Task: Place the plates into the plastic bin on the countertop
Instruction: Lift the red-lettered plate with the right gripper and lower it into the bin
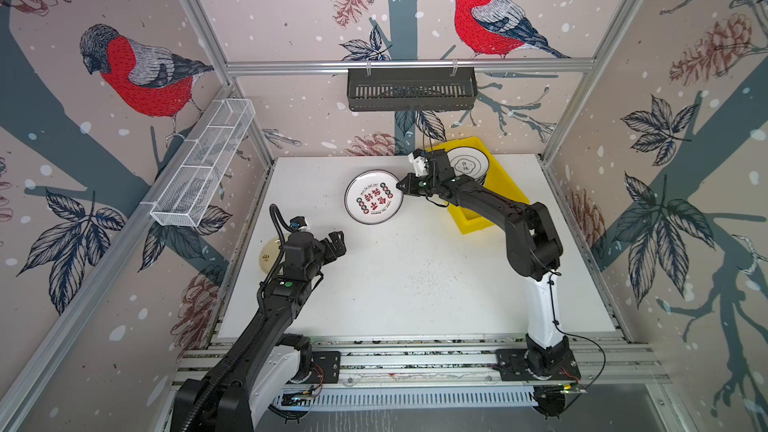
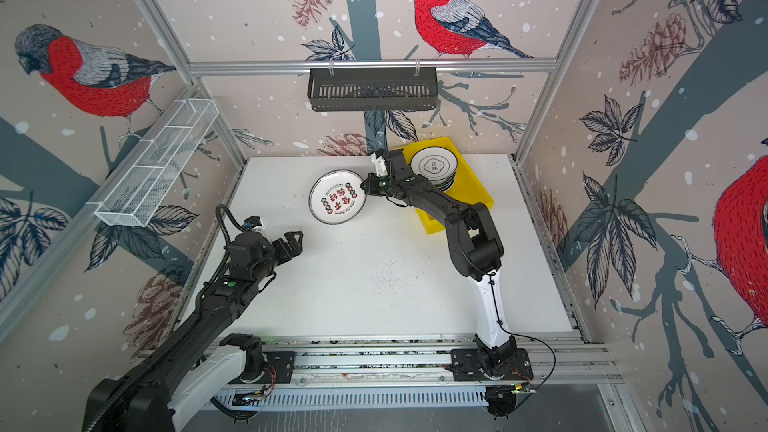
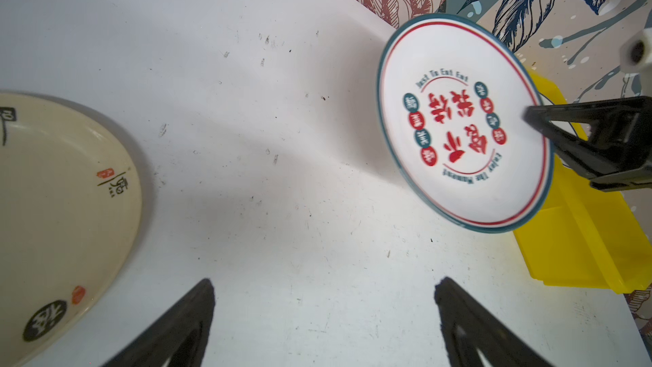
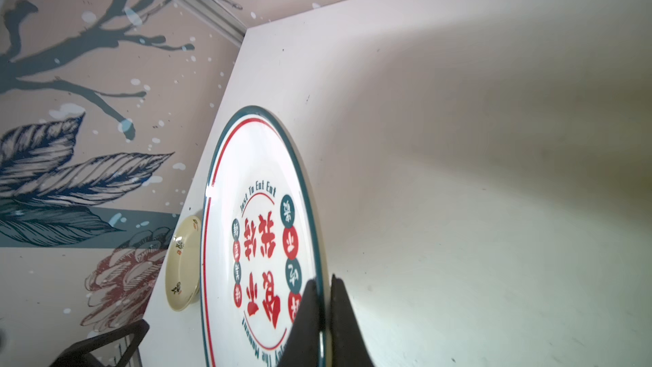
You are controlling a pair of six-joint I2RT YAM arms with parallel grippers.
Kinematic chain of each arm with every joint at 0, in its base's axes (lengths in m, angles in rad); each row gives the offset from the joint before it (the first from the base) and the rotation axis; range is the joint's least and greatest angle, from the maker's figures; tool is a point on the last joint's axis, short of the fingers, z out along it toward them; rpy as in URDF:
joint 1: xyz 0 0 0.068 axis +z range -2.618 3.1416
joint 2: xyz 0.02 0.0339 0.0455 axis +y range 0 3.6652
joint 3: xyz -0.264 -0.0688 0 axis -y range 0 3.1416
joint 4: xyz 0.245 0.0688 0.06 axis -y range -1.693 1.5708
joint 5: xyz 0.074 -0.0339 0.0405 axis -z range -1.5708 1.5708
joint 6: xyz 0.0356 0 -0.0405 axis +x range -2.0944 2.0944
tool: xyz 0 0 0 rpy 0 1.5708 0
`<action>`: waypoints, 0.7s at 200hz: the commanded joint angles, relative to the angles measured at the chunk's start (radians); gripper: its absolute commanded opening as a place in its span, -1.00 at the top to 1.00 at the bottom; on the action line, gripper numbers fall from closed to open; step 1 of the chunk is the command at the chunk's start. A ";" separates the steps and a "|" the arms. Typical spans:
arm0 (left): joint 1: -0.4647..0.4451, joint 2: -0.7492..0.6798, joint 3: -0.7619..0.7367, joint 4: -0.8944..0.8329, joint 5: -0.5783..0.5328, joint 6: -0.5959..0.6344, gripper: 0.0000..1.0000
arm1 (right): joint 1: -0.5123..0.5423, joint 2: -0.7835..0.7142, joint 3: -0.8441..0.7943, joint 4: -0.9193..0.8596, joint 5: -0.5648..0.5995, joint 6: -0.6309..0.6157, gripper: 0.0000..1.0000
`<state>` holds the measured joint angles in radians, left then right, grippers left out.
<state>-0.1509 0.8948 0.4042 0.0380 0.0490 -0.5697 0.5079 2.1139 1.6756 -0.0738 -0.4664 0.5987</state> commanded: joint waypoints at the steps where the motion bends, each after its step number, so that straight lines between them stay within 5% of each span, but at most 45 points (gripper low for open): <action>1: 0.002 0.001 -0.001 0.035 -0.006 -0.009 -0.94 | -0.059 -0.088 -0.084 0.120 -0.031 0.077 1.00; 82: 0.001 0.028 0.001 0.075 0.024 -0.021 -0.94 | -0.323 -0.292 -0.274 0.271 -0.013 0.178 1.00; 140: -0.001 0.037 0.005 0.078 0.037 -0.019 -0.94 | -0.441 -0.313 -0.365 0.333 0.112 0.232 1.00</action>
<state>-0.1509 0.9367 0.4042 0.0769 0.0780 -0.5793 0.1001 1.8099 1.3258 0.1661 -0.4274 0.7898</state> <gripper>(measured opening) 0.970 0.086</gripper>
